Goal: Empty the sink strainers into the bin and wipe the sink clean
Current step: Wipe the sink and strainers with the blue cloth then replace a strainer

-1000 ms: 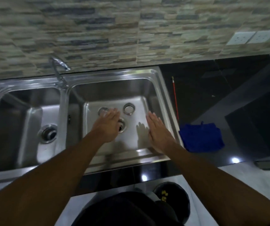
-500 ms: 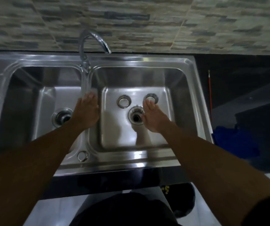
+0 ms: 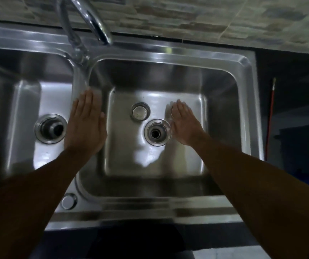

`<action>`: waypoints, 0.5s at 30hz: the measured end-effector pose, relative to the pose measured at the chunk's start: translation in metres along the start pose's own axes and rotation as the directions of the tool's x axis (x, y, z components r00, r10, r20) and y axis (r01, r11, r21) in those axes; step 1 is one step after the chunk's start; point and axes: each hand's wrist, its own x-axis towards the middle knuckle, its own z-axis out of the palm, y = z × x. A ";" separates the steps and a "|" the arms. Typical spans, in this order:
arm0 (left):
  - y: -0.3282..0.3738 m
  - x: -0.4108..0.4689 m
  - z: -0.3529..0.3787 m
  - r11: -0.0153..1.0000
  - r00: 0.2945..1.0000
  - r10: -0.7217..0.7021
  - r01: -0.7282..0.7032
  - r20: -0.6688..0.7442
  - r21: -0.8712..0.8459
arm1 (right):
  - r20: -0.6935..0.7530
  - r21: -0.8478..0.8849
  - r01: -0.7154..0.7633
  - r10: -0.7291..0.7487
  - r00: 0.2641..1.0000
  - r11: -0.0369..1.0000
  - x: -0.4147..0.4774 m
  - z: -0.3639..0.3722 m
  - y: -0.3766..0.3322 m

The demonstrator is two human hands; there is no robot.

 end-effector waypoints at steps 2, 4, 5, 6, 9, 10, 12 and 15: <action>-0.003 0.000 0.003 1.000 1.000 0.006 -0.006 -0.017 -0.013 | -0.036 0.006 -0.013 0.014 0.999 1.000 0.009 0.006 0.007; -0.005 0.000 0.005 1.000 0.999 0.008 -0.009 -0.032 -0.024 | -0.076 -0.002 -0.010 0.010 0.997 1.000 0.019 0.012 0.014; -0.006 0.001 0.006 1.000 0.999 0.008 -0.010 -0.042 -0.030 | -0.087 -0.006 -0.004 0.003 0.996 1.000 0.024 0.014 0.017; -0.006 0.001 0.007 0.999 0.999 0.009 -0.011 -0.051 -0.034 | -0.090 -0.005 0.001 -0.002 0.996 1.000 0.028 0.016 0.020; -0.008 0.002 0.009 0.999 0.999 0.012 -0.013 -0.052 -0.032 | -0.093 0.021 0.011 -0.009 0.996 1.000 0.036 0.022 0.029; -0.009 0.003 0.010 1.000 0.999 0.013 -0.014 -0.044 -0.024 | -0.096 0.036 0.011 -0.007 0.995 0.999 0.037 0.024 0.031; -0.009 0.003 0.010 1.000 0.999 0.019 -0.019 -0.042 -0.010 | -0.095 0.074 0.010 -0.003 0.995 0.997 0.039 0.027 0.033; -0.008 0.003 0.009 1.000 0.999 0.014 -0.015 -0.035 -0.009 | -0.136 0.142 0.012 0.007 0.991 0.990 0.038 0.030 0.034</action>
